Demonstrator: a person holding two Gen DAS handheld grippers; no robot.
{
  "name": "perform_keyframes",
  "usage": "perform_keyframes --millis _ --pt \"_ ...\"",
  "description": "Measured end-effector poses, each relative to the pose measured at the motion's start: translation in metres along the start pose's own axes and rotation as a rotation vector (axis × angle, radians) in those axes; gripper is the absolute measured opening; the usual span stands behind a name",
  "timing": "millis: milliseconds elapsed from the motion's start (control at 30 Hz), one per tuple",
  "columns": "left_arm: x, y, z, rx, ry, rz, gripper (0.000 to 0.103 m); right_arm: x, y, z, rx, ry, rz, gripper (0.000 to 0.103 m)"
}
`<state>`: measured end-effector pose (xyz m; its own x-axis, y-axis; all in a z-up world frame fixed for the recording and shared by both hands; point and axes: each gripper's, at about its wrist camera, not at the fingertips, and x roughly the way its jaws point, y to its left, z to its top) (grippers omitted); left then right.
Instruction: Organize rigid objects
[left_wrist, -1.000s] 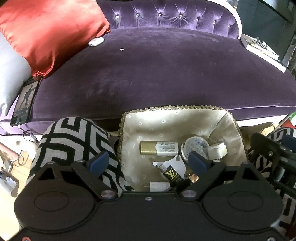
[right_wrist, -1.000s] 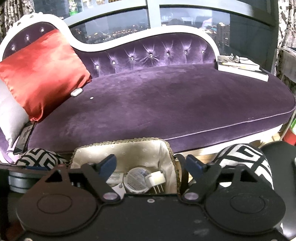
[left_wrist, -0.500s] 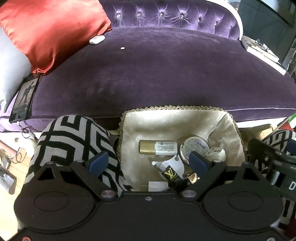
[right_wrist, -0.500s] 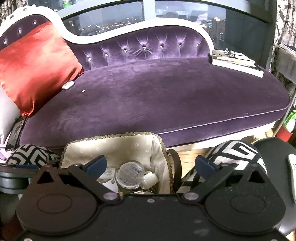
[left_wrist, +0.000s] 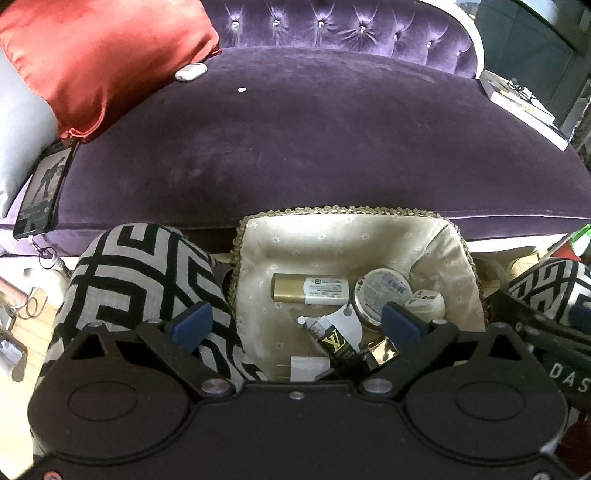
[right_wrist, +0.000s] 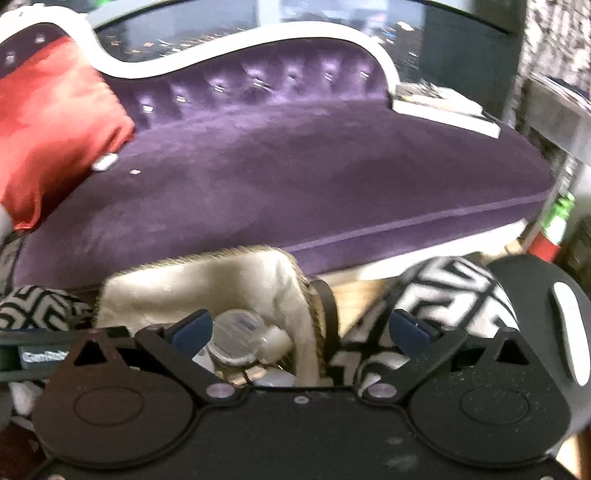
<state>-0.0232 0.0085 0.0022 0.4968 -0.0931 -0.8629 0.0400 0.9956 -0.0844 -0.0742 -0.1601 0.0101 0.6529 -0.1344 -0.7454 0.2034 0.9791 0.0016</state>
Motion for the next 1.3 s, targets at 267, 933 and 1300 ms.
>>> perform_keyframes --millis 267,933,1300 --pt "0.001 0.002 0.002 -0.034 0.012 -0.009 0.096 0.004 0.0 0.001 -0.002 0.032 0.008 0.103" --pt "0.01 0.004 0.005 -0.008 0.054 0.025 0.096 0.014 0.009 0.001 -0.046 0.086 -0.015 0.103" --pt "0.014 0.004 0.005 0.011 0.094 0.058 0.097 0.019 0.011 0.0 -0.066 0.119 -0.029 0.103"
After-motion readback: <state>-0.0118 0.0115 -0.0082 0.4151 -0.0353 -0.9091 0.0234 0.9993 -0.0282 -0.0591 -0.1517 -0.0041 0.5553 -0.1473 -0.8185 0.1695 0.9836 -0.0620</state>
